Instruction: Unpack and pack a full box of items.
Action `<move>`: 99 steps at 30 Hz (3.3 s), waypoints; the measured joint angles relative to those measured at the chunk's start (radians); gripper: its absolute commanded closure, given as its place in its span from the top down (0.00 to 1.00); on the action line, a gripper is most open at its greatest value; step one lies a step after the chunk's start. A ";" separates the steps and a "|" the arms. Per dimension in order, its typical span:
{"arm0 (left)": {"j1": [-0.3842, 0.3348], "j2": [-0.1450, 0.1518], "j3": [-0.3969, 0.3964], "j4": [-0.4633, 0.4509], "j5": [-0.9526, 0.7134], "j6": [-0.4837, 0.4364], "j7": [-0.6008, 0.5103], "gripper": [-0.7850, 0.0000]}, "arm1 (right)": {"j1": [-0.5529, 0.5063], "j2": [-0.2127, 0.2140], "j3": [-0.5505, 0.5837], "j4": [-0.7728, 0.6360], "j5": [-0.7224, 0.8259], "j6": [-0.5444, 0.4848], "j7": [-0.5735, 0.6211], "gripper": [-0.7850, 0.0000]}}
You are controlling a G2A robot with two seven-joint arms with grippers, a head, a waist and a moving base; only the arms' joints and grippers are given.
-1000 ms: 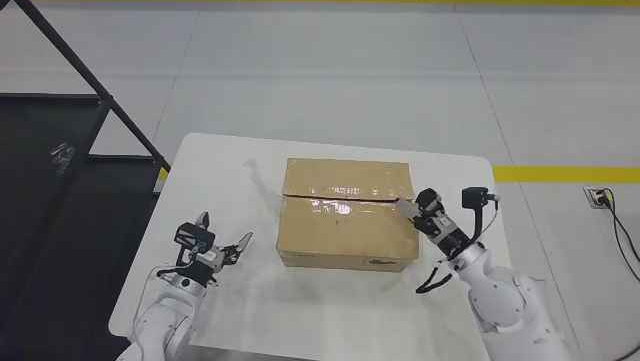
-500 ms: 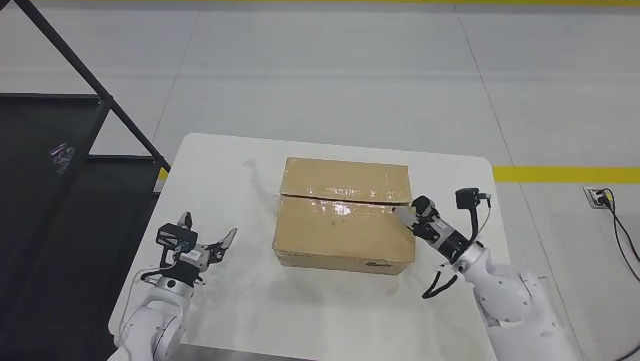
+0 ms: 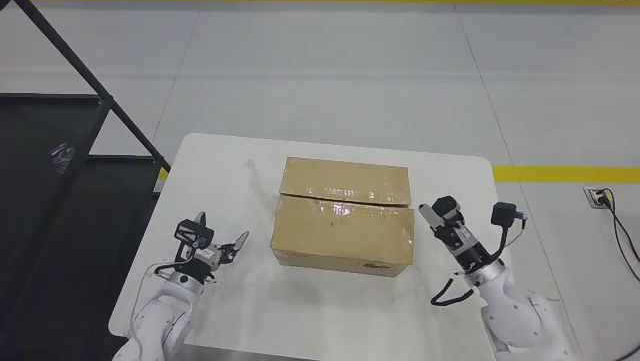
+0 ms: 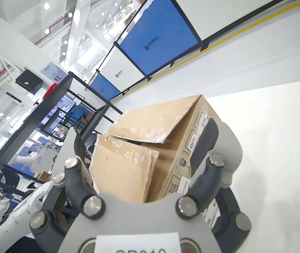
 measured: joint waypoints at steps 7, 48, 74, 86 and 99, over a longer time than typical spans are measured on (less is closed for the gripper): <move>-0.103 -0.012 0.055 0.111 -0.031 -0.037 -0.018 1.00 | -0.039 -0.002 0.002 -0.051 -0.054 0.059 -0.059 1.00; -0.445 -0.105 0.316 0.543 0.113 0.225 0.219 1.00 | -0.015 0.011 0.036 -0.009 0.065 0.061 0.065 1.00; -0.167 -0.047 0.096 0.135 0.190 0.369 0.153 1.00 | 0.078 0.019 0.017 0.110 0.188 -0.012 0.148 1.00; -0.153 -0.039 0.063 0.111 0.256 0.349 0.030 1.00 | 0.088 0.023 0.017 0.130 0.213 -0.017 0.151 1.00; -0.246 -0.066 0.087 0.266 0.222 0.505 0.013 1.00 | 0.095 0.028 0.017 0.141 0.219 -0.001 0.159 1.00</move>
